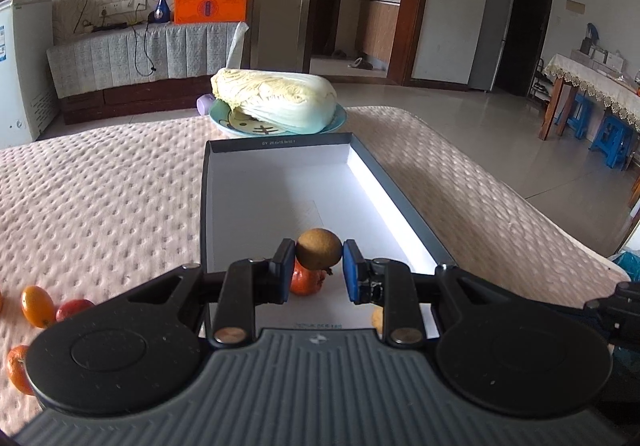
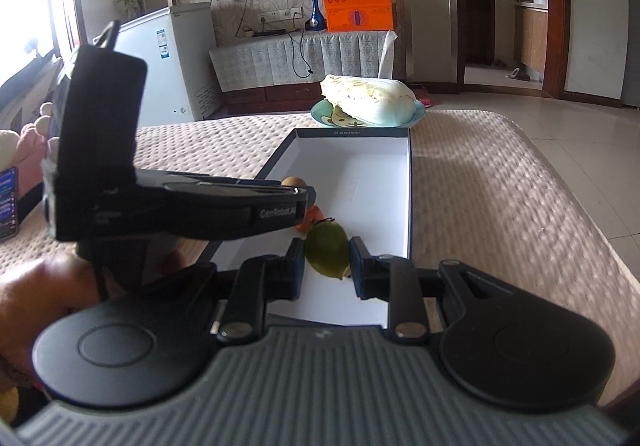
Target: Organize fruits
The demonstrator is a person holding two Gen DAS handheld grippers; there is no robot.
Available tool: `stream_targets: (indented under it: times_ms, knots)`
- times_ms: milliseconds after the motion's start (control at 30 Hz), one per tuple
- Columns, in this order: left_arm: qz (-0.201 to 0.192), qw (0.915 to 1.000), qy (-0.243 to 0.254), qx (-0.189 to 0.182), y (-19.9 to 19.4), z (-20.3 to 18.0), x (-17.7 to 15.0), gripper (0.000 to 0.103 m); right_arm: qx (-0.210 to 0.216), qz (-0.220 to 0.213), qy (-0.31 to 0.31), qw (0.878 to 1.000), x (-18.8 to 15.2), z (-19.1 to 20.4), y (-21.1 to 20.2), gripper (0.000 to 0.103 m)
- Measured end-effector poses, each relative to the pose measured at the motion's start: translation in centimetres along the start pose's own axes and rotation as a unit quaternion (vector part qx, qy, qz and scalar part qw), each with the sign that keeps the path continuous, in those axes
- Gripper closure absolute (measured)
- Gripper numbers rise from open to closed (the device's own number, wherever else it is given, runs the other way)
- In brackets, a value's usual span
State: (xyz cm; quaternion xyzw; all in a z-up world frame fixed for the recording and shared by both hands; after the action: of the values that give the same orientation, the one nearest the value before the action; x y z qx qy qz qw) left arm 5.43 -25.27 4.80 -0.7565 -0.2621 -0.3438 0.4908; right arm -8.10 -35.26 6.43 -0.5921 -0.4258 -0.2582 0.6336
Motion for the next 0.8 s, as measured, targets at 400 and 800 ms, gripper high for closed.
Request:
stream_targets:
  times_ms: [400,800]
  knots:
    - [-0.018,0.9998,0.007,-0.009,-0.1,-1.2,0.0,0.04,-0.001,0.004,0.003,1.0,-0.2,-0.2,0.3,0.076]
    - [-0.053,0.9985,-0.001,-0.012,-3.2,0.4,0.4,0.038,-0.009,-0.007,0.018,1.0,0.2,-1.2,1.3,0.076]
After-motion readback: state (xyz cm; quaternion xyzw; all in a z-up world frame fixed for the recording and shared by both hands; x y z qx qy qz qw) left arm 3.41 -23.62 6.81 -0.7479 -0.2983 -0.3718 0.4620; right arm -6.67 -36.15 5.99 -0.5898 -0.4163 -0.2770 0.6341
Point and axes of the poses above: each gripper's, at about its wrist camera, not at the fingertips, and y roughly the way its jaws point, z to its left, x to its top, the point moved 2 cm from there along y, roughly the way its jaws point, and after that the axes turned 12 degrees about -y, right-handed, at the moved point
